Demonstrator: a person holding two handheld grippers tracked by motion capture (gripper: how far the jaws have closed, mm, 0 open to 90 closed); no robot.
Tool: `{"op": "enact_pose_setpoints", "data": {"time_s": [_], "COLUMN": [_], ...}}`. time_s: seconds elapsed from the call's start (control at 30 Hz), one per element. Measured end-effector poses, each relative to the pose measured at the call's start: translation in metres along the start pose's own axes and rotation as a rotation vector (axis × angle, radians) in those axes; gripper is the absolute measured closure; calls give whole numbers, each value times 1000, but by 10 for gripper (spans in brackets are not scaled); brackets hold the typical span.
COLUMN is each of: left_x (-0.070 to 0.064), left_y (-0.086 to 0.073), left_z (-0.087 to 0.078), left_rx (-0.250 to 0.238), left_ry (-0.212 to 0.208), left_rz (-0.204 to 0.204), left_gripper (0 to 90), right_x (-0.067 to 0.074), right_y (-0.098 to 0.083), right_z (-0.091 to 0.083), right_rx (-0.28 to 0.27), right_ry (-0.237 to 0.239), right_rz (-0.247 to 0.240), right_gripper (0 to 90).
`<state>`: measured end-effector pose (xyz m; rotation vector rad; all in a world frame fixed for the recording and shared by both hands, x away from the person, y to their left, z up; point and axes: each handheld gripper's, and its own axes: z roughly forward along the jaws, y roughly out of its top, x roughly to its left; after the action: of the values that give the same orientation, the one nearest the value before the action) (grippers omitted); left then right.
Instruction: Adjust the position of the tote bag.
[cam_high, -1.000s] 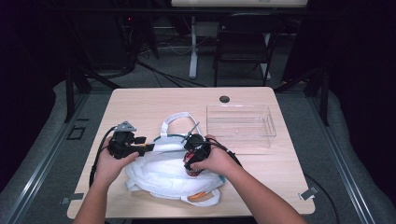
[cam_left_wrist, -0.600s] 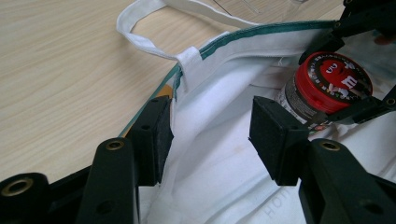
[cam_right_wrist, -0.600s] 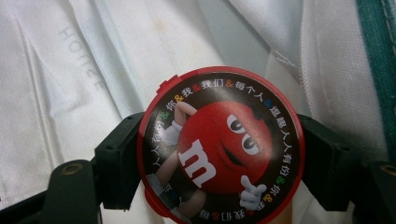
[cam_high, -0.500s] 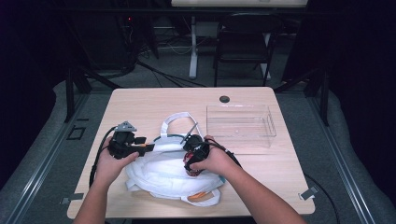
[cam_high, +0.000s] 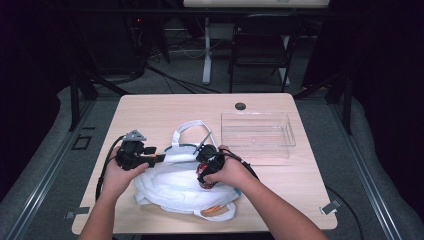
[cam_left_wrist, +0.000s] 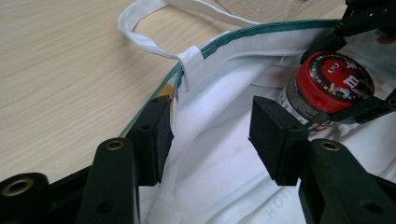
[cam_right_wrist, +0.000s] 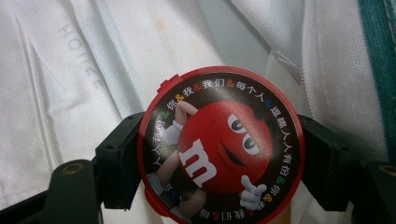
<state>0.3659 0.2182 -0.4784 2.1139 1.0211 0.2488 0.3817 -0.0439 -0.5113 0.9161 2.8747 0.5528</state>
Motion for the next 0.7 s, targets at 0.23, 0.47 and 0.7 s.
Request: {"op": "enact_pose_setpoints", "data": {"time_s": [0.23, 0.47, 0.7], "left_x": [0, 0, 0], "left_y": [0, 0, 0], "left_z": [0, 0, 0], "left_rx": [2, 1, -1], "left_ry": [0, 2, 5], "left_rz": [-1, -3, -7], "left_gripper": [484, 485, 484], "right_x": [1, 1, 1], "right_y": [0, 0, -1], "right_z": [0, 0, -1], "right_rx": [0, 0, -7], "right_ry": [-3, -6, -11], "right_rz": [2, 10, 20], "right_gripper": [249, 249, 250]}}
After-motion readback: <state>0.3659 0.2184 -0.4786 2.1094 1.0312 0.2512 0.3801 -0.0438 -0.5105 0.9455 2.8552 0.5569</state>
